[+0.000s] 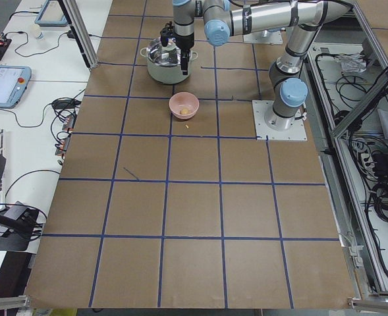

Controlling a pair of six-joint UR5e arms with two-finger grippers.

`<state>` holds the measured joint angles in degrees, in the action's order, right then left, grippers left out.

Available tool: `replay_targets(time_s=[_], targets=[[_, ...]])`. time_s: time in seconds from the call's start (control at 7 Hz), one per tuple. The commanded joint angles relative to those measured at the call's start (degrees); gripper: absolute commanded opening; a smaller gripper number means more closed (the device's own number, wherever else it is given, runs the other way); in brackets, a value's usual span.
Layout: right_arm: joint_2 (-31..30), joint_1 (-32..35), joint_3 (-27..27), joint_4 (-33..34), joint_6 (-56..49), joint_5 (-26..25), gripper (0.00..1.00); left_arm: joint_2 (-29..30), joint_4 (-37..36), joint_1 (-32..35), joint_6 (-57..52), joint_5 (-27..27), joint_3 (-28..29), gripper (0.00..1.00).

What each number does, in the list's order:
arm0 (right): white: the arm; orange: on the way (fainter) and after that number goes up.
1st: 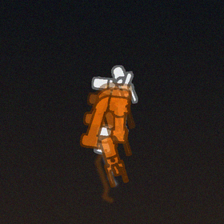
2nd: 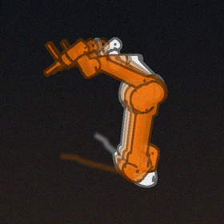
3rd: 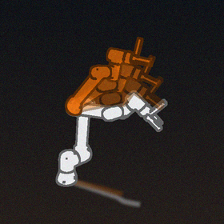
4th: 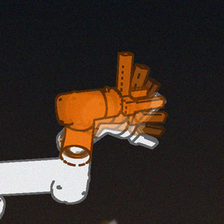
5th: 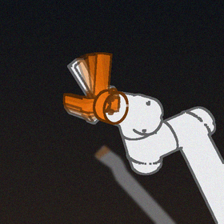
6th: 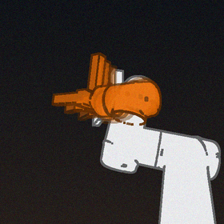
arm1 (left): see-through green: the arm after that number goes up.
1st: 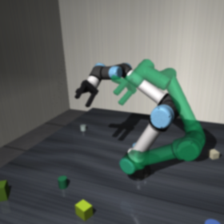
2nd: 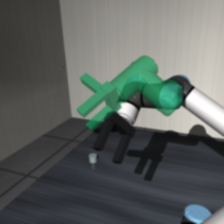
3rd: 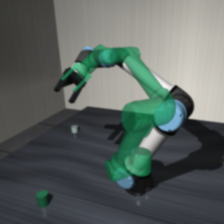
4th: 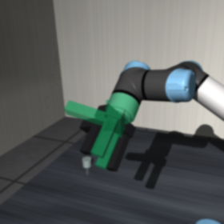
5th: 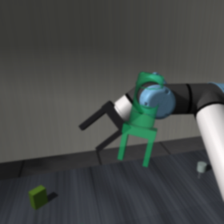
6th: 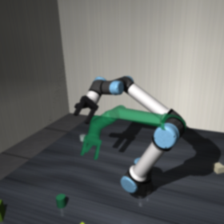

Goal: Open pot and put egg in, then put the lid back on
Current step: 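Move the left gripper down toward the egg in the pink bowl, then lower the left gripper into the pink bowl around the egg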

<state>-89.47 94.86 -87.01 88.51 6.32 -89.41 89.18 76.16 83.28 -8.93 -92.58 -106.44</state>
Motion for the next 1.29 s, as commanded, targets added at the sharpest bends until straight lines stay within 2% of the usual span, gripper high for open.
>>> replay_targets(time_s=[0.0, 0.43, 0.86, 1.0, 1.14], targets=[[0.00, -0.02, 0.00, -0.09, 0.01, 0.02, 1.00, 0.55, -5.64, -1.45, -1.87, -0.41, -4.72, 0.95], [0.00, -0.02, -0.09, -0.26, 0.01, 0.11, 1.00, 4.67, -11.27, -1.63, -6.09, -0.32, -7.28, 0.96], [0.00, -0.02, -0.09, -0.35, 0.01, 0.11, 1.00, 8.10, -15.59, -1.80, -16.72, -0.15, -8.51, 0.96], [0.00, -0.02, -0.09, -0.35, 0.01, 0.11, 1.00, 9.94, -20.21, -1.80, -18.91, 0.20, -8.78, 0.96], [0.00, -0.02, -0.09, -0.44, 0.01, 0.11, 1.00, 11.44, -21.65, -1.80, -23.55, -0.32, -8.96, 0.96]])
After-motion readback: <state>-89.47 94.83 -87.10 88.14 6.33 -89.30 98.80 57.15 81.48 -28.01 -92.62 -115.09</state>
